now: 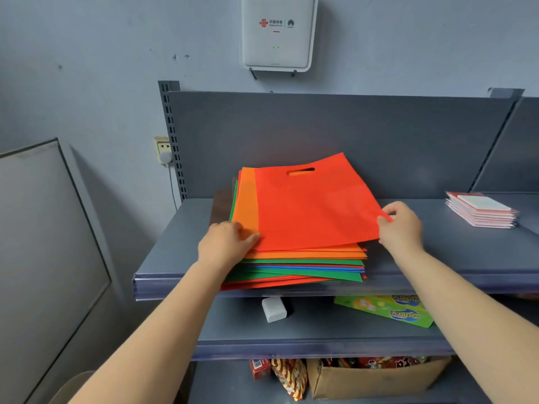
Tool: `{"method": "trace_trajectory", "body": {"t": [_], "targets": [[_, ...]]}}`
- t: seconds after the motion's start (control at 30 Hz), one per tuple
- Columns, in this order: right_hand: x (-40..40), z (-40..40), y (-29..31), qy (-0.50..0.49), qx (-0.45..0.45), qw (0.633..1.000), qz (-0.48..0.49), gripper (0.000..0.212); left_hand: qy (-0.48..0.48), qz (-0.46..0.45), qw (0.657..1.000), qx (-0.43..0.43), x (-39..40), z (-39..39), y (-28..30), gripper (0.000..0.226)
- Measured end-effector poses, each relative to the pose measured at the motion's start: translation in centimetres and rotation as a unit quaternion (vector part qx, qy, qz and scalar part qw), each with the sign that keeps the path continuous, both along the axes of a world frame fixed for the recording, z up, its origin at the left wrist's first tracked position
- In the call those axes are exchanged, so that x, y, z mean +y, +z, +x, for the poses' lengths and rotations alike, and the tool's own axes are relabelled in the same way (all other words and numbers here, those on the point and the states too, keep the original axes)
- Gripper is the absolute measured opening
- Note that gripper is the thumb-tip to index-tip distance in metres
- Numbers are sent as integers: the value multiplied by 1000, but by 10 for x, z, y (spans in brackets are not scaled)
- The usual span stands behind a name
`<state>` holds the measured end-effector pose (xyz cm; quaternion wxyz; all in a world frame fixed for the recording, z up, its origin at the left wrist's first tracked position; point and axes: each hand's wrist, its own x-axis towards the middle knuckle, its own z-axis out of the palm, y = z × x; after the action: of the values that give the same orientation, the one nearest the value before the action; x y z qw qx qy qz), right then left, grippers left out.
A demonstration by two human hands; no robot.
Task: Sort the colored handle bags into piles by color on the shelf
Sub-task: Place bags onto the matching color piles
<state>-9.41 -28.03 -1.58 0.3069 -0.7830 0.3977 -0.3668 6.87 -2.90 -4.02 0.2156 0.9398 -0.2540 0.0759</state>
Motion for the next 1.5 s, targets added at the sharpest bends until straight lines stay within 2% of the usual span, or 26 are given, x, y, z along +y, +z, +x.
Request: {"method": "trace_trajectory", "body": {"t": [0.17, 0.27, 0.4, 0.47, 0.53, 0.67, 0.77, 0.87, 1.07, 1.27, 1.5], "targets": [[-2, -17, -9, 7, -94, 994, 49, 29, 82, -47, 992, 83, 20, 15, 7, 44], [9, -23, -12, 23, -131, 987, 84, 40, 108, -83, 984, 117, 27, 17, 15, 28], [23, -32, -16, 49, -241, 943, 224, 45, 101, -141, 982, 77, 37, 12, 22, 7], [33, -39, -14, 70, -284, 916, 274, 41, 80, -198, 975, 57, 43, 2, 24, 8], [43, -48, -12, 87, -319, 890, 315, 37, 60, -292, 951, 80, 51, -14, 24, 8], [65, -70, -11, 128, -347, 850, 374, 34, 74, -468, 874, 107, 73, -52, 14, 6], [80, -87, -12, 156, -361, 823, 410, 32, 115, -544, 826, 99, 91, -89, 4, 8], [96, -106, -13, 178, -371, 788, 458, 32, 146, -580, 799, 68, 108, -132, -2, 9], [128, -150, -23, 230, -350, 743, 523, 37, 212, -650, 728, 39, 143, -233, -15, 13], [164, -195, -33, 282, -321, 687, 588, 33, 303, -661, 684, -65, 193, -335, -28, 8], [244, -227, -31, 387, -248, 624, 632, 33, 376, -684, 602, -170, 266, -444, -15, 7]]}}
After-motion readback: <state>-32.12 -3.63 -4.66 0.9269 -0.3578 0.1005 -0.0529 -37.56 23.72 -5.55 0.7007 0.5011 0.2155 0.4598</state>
